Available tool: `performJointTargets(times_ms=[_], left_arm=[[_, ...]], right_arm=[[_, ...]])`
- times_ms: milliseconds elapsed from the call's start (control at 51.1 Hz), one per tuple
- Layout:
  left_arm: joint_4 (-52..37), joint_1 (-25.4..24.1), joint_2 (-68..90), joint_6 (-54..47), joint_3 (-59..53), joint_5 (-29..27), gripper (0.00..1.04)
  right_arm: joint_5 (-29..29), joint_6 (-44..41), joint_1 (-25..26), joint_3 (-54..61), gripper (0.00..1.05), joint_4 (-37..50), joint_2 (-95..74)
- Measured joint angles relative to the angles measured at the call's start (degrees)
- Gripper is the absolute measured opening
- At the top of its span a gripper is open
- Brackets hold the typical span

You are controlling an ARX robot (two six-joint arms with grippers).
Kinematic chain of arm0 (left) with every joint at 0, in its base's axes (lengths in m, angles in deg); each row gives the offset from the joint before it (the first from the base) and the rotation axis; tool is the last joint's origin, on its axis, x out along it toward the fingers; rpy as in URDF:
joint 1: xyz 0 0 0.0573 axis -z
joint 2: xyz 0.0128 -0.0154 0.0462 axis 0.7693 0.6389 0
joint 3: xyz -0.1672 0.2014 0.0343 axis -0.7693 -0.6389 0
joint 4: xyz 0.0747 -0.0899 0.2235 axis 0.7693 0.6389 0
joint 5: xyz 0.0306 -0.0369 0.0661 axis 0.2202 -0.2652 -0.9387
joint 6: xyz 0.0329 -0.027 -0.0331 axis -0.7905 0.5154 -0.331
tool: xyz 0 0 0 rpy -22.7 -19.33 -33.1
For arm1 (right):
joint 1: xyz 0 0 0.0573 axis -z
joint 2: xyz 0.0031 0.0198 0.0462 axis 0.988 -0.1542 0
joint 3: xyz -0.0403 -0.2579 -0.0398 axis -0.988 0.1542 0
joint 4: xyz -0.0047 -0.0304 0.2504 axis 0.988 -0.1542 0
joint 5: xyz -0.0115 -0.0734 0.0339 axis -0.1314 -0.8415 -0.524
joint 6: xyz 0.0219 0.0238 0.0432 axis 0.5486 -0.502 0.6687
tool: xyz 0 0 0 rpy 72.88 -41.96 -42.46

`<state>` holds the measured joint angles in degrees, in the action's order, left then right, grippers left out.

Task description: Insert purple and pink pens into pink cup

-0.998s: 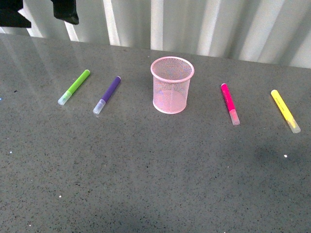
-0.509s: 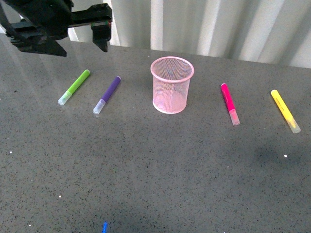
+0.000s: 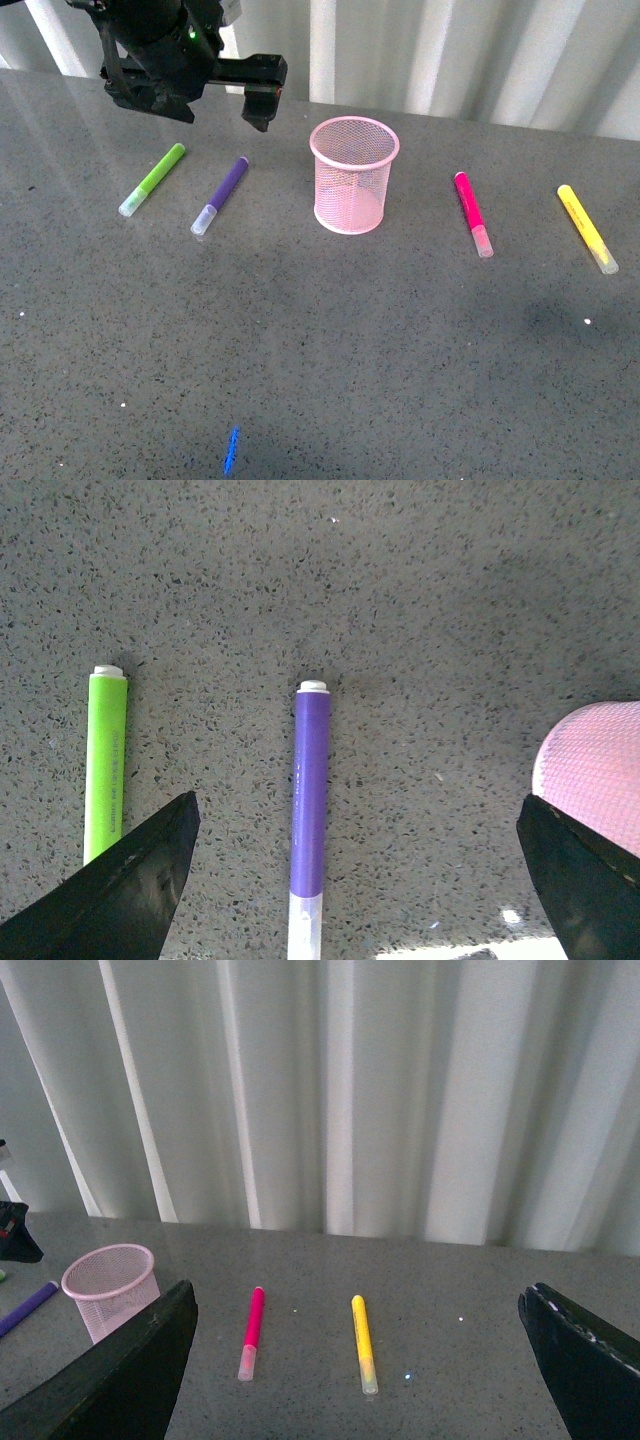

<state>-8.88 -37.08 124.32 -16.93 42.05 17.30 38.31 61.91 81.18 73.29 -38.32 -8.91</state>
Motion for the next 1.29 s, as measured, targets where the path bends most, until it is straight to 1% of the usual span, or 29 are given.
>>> performJointTargets(times_ms=[411, 900, 1272, 1291], left_arm=[[0.0, -0.1, 5.0, -2.0, 1.0, -0.1, 0.98], [2.4, 1.6, 11.5, -3.1, 9.1, -0.9, 0.98], [2.5, 2.7, 13.9, -4.2, 11.3, -1.1, 0.98], [2.3, 2.8, 14.1, -4.5, 11.3, -1.1, 0.95]], right_arm=[[0.0, 0.0, 0.0, 0.0, 0.98, 0.0, 0.0], [0.0, 0.0, 0.0, 0.0, 0.98, 0.0, 0.0], [0.0, 0.0, 0.0, 0.0, 0.98, 0.0, 0.0], [0.0, 0.0, 0.0, 0.0, 0.98, 0.0, 0.0]])
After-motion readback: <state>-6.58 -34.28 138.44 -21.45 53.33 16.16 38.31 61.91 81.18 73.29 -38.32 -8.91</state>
